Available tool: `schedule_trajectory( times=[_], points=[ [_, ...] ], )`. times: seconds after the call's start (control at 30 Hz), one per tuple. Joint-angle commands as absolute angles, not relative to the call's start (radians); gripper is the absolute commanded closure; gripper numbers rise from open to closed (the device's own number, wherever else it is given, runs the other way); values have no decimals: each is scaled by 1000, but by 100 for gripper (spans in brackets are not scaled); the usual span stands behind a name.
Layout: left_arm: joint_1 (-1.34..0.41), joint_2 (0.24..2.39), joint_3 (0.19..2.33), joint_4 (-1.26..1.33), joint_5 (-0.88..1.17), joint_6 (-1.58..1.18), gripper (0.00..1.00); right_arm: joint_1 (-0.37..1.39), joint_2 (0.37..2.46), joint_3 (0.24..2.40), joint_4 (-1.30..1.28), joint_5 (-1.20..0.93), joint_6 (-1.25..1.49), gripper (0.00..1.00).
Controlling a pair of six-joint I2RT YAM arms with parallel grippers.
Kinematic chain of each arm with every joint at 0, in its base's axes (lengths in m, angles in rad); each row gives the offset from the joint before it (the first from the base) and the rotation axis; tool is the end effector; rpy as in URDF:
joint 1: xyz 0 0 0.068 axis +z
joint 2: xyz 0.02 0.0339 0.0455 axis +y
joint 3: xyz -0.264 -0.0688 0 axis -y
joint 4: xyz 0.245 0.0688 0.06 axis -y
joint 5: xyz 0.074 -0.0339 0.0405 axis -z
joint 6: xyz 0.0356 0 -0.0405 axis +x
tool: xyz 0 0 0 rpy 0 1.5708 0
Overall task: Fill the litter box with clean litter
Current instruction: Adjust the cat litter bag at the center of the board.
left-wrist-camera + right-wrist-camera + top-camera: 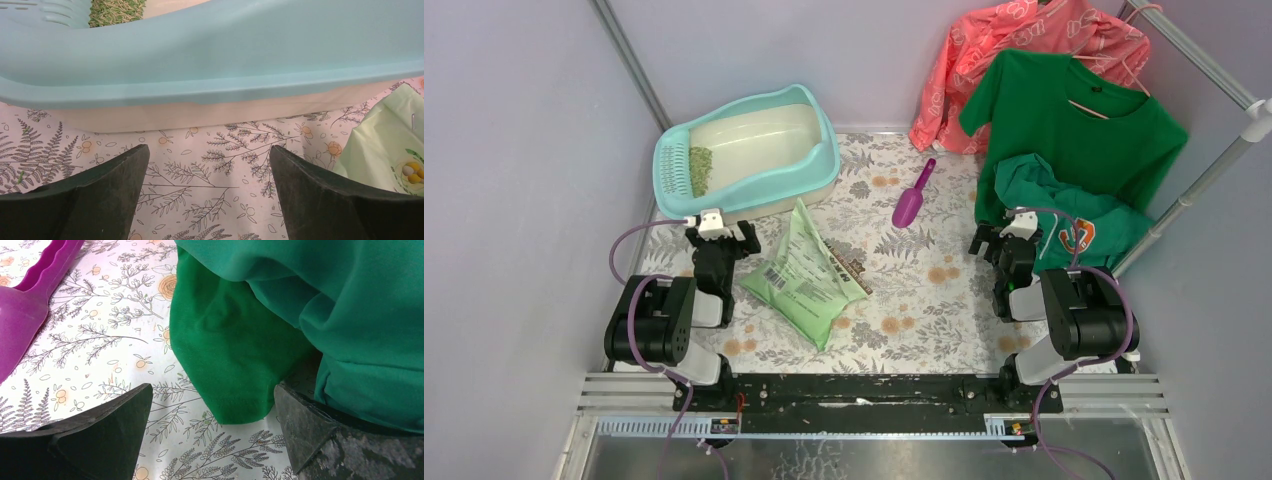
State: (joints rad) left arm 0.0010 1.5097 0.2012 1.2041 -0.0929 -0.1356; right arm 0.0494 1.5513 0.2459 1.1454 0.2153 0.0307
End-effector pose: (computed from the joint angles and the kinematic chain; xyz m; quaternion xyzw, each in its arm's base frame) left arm 0.2342 0.0035 0.1445 -0.0817 0.7384 -0.0105 0.6693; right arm 0.2445 0.0045 0.1394 0.0626 0.7576 -0.0559 0.6473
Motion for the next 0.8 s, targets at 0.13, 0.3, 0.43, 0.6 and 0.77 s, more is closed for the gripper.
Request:
schedule_trajectory(
  times=[0.13, 0.3, 0.43, 0.6, 0.77],
  points=[
    [-2, 1513, 209, 1253, -94, -120, 1, 46, 1548, 260, 1192, 217, 19, 0],
    [-1, 1513, 209, 1253, -95, -120, 1, 45, 1548, 260, 1192, 217, 19, 0],
    [-2, 1516, 229, 1220, -45, -97, 1, 46, 1548, 261, 1193, 218, 19, 0],
    [-2, 1516, 230, 1217, -37, -95, 1, 45, 1548, 261, 1192, 218, 19, 0],
    [-2, 1517, 230, 1216, -38, -94, 1, 46, 1548, 259, 1194, 218, 17, 0]
  ],
)
